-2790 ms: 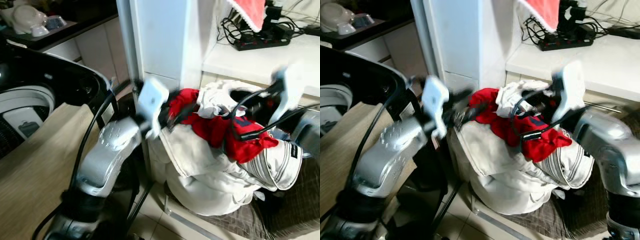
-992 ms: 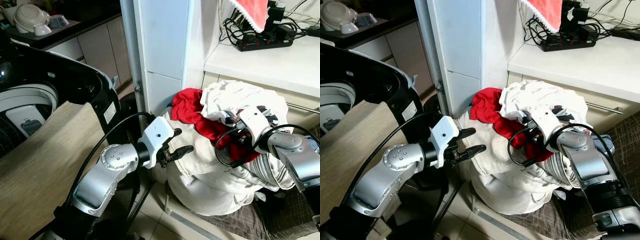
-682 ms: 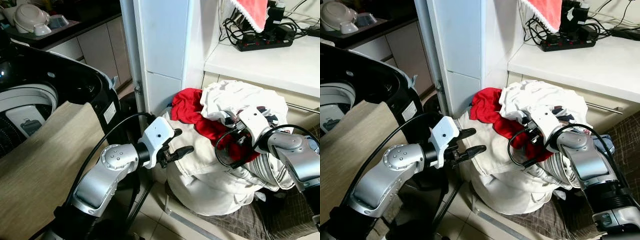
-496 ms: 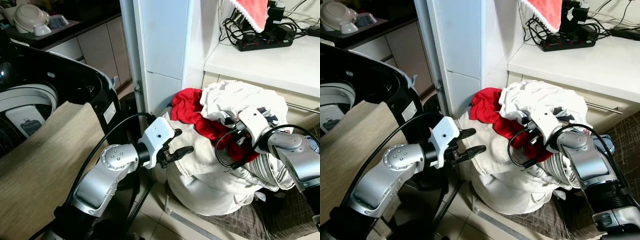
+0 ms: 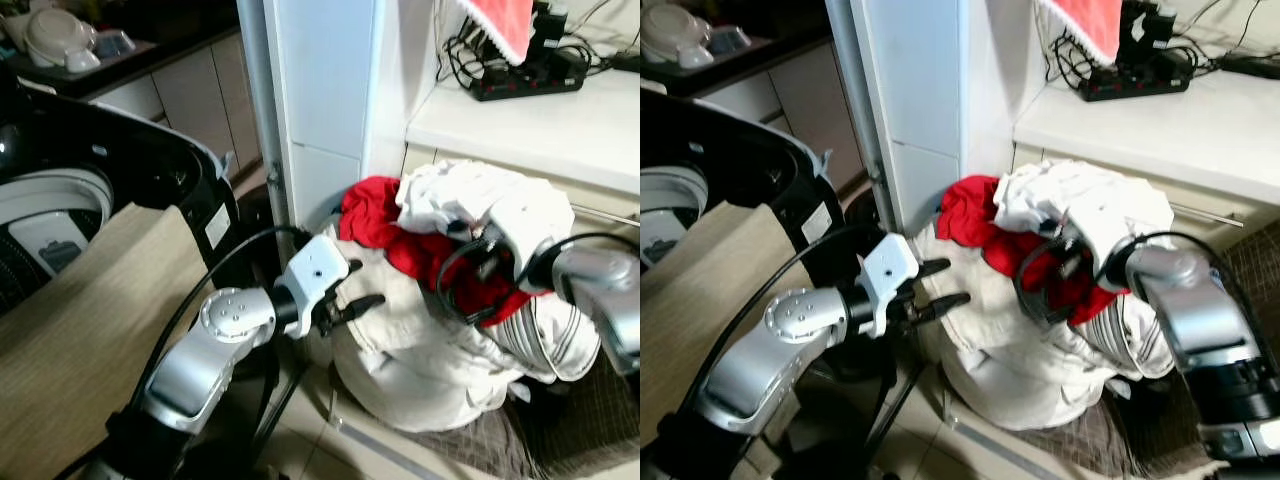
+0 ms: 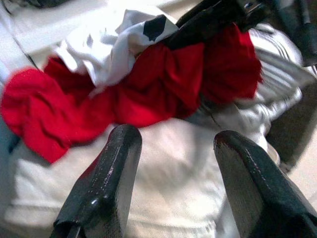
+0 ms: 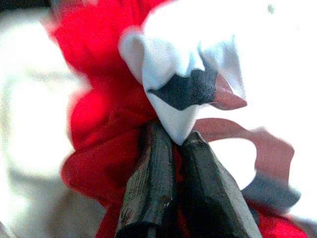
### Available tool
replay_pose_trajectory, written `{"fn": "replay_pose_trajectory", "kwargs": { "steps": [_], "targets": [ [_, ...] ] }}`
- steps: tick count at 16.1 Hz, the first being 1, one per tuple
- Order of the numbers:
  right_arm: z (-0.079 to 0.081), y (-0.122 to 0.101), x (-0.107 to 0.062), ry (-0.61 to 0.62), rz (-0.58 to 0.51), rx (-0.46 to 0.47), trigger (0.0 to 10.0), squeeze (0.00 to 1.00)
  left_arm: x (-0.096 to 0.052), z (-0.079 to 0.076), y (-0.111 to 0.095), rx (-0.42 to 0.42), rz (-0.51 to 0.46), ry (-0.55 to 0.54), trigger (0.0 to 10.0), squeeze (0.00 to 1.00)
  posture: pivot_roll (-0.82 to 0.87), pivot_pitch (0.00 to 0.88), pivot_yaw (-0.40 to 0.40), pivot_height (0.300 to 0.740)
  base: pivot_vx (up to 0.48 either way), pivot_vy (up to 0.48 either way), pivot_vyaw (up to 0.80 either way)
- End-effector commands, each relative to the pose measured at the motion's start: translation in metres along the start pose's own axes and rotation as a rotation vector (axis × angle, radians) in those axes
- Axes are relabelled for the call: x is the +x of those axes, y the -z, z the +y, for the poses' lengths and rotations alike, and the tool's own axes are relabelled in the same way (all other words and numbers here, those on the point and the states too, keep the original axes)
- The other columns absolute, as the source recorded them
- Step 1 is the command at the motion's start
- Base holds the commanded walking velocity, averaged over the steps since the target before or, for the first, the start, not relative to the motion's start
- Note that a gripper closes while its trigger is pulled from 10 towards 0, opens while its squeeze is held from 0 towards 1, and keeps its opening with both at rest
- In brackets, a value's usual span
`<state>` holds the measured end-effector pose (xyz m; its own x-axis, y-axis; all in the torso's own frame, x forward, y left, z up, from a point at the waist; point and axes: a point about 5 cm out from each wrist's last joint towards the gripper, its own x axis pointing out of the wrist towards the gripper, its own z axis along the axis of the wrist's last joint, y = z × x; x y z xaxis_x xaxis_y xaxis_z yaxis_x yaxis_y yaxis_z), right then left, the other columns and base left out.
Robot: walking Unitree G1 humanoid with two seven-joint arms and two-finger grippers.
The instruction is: Clothes washing
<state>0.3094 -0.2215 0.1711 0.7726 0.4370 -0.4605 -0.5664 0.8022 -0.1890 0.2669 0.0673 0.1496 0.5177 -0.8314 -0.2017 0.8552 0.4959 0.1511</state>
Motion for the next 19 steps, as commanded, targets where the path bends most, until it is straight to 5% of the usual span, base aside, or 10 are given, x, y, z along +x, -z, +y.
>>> {"fn": "replay_pose_trajectory", "kwargs": {
  "steps": [1,7,11,12,15,17,18,19],
  "targets": [
    [-0.002,-0.04,-0.011,-0.025,-0.177,0.038,0.0,0.0,0.001,0.012,-0.015,0.027,-0.06,-0.056,10.0,0.0,-0.13,0.0,0.073,0.74,0.0,0.0,0.0],
    [0.003,-0.098,-0.038,-0.163,-0.573,0.286,0.0,0.0,0.009,0.031,-0.073,0.03,-0.37,-0.188,10.0,0.0,-0.13,0.0,0.072,0.74,0.0,0.0,0.0],
    [0.005,-0.102,-0.042,-0.21,-0.624,0.386,0.0,0.0,0.015,0.011,-0.088,-0.14,-0.501,-0.01,10.0,0.0,-0.12,0.0,0.056,0.74,0.0,0.0,0.0],
    [0.005,-0.102,-0.042,-0.211,-0.619,0.39,0.0,0.0,0.017,0.009,-0.087,-0.164,-0.496,-0.001,10.0,1.0,-0.12,0.0,0.056,0.74,0.0,0.0,0.0],
    [0.009,-0.101,-0.041,-0.224,-0.604,0.404,0.0,0.0,0.029,-0.001,-0.083,-0.276,-0.503,0.034,10.0,1.0,-0.13,0.0,0.05,0.74,0.0,0.0,0.0],
    [0.01,-0.102,-0.041,-0.228,-0.6,0.403,0.0,0.0,0.039,-0.004,-0.079,-0.201,-0.443,0.012,10.0,1.0,-0.13,0.0,0.051,0.74,0.0,0.0,0.0],
    [0.011,-0.102,-0.041,-0.231,-0.6,0.404,0.0,0.0,0.046,0.002,-0.076,-0.125,-0.405,-0.091,10.0,0.96,-0.13,0.0,0.053,0.74,0.0,0.0,0.0],
    [0.011,-0.102,-0.041,-0.231,-0.599,0.404,0.0,0.0,0.048,0.003,-0.077,-0.136,-0.417,-0.108,10.0,0.0,-0.13,0.0,0.053,0.74,0.0,0.0,0.0]
  ]
}}
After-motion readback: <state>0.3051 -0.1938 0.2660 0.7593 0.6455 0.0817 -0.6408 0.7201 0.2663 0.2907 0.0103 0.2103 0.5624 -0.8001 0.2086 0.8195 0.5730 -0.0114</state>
